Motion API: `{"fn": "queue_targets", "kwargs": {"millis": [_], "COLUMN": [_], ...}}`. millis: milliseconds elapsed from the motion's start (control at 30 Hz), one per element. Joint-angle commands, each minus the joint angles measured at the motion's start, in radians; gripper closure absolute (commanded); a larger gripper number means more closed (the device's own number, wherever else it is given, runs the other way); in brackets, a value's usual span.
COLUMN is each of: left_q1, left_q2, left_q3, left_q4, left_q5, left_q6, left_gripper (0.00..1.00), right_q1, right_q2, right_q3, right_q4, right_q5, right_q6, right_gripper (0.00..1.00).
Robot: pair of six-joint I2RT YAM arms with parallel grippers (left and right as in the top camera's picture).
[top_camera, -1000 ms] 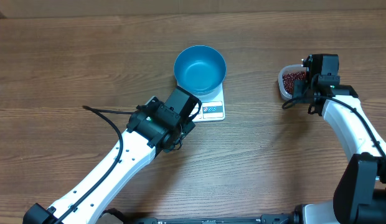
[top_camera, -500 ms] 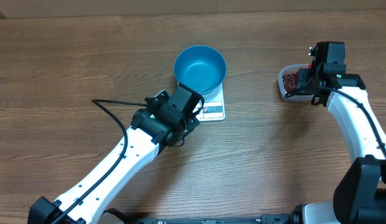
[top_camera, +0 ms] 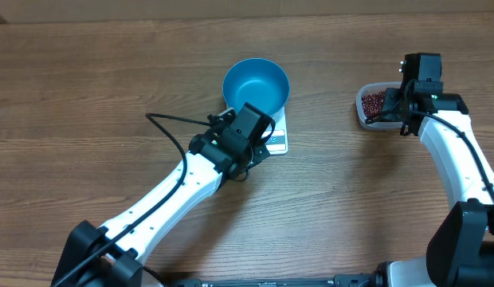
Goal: Scoop item into bowl and weigh 150g on scale
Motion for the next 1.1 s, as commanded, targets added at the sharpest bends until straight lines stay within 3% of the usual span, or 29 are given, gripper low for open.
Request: {"fn": "queue_targets", "kwargs": {"millis": [0,433,1067], "left_q1": [-0.007,-0.007,-0.025], "left_q2": [0.039,0.164,0.285], "left_q3": [-0.006,-0.006,-0.006], "left_q4": [0.032,0.136,0.344], "left_q5": [0.005,-0.022,-0.083], "left_q6": [0.108,0.184,0.186], "left_gripper": [0.96,0.96,0.96], "right_q1": [-0.002,-0.002,-0.002], "right_q2": [-0.033,-0.036,-0.036], "right_q3": [0.039,0.039,0.039], "right_q4": [0.013,0.018,0.030], "right_q5": [-0.049,-0.066,-0.065], "right_q6": [0.007,0.008,0.011], "right_gripper": [0.96,0.96,0.96]}}
